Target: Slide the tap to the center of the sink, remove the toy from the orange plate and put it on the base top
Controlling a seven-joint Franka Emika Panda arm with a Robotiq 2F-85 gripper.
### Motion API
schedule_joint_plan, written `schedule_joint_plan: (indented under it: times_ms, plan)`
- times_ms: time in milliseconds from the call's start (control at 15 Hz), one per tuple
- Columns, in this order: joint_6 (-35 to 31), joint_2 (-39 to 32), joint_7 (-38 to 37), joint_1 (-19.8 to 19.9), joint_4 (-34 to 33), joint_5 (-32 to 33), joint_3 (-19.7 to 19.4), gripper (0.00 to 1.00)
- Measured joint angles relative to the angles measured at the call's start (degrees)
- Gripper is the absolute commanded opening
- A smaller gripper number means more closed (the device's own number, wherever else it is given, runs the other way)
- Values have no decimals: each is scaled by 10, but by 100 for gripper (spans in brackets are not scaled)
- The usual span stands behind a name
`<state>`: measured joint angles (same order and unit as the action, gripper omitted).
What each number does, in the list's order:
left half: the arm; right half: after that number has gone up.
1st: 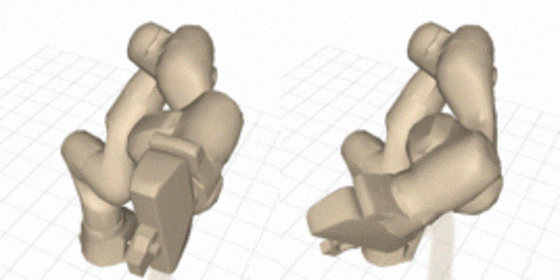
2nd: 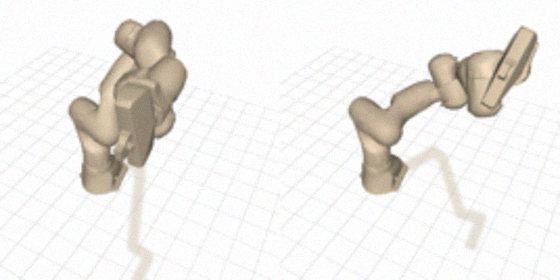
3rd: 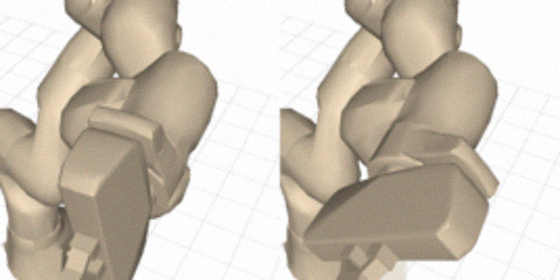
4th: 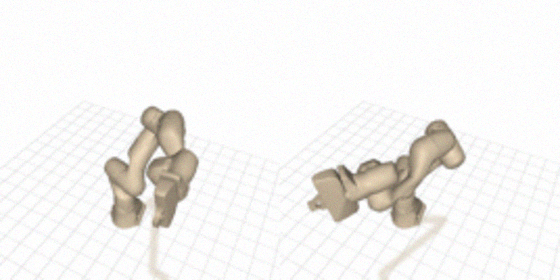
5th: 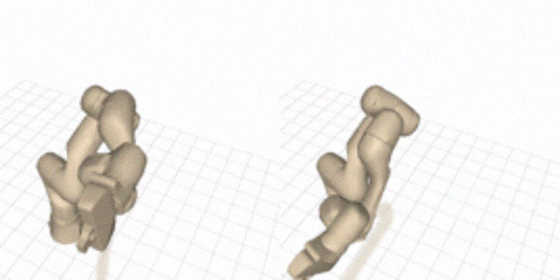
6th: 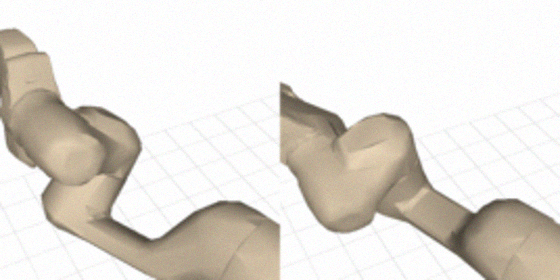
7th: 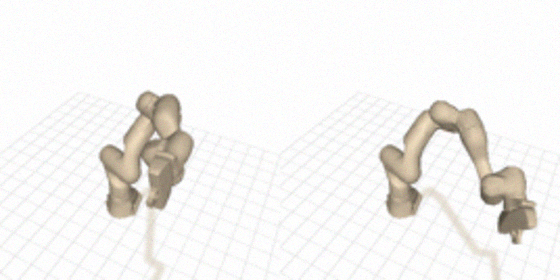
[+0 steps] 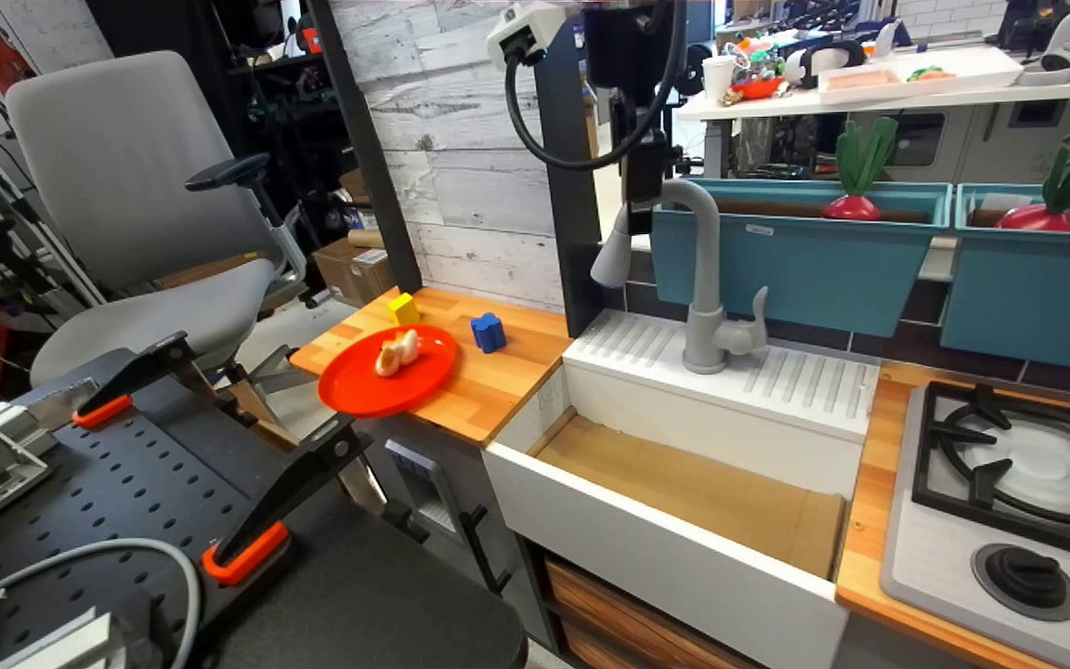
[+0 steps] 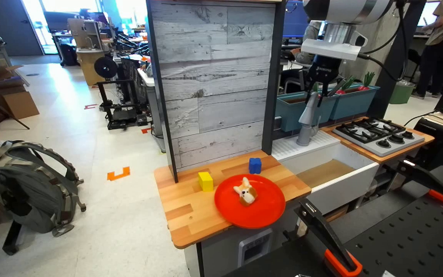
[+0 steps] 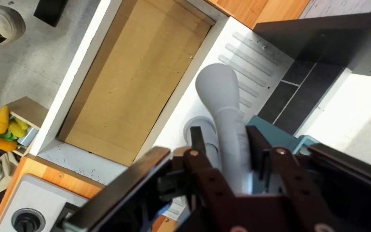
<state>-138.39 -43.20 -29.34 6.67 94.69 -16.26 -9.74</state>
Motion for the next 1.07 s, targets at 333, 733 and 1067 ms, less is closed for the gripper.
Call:
schedule_joint_plan:
  times_ms: [333,733,1067]
  plan:
    - [2,-1,33,1,-4,3,2,6]
    - [46,-9,86,1,-29,65,-5,6]
    - [61,-12,151,1,-37,104,-9,6]
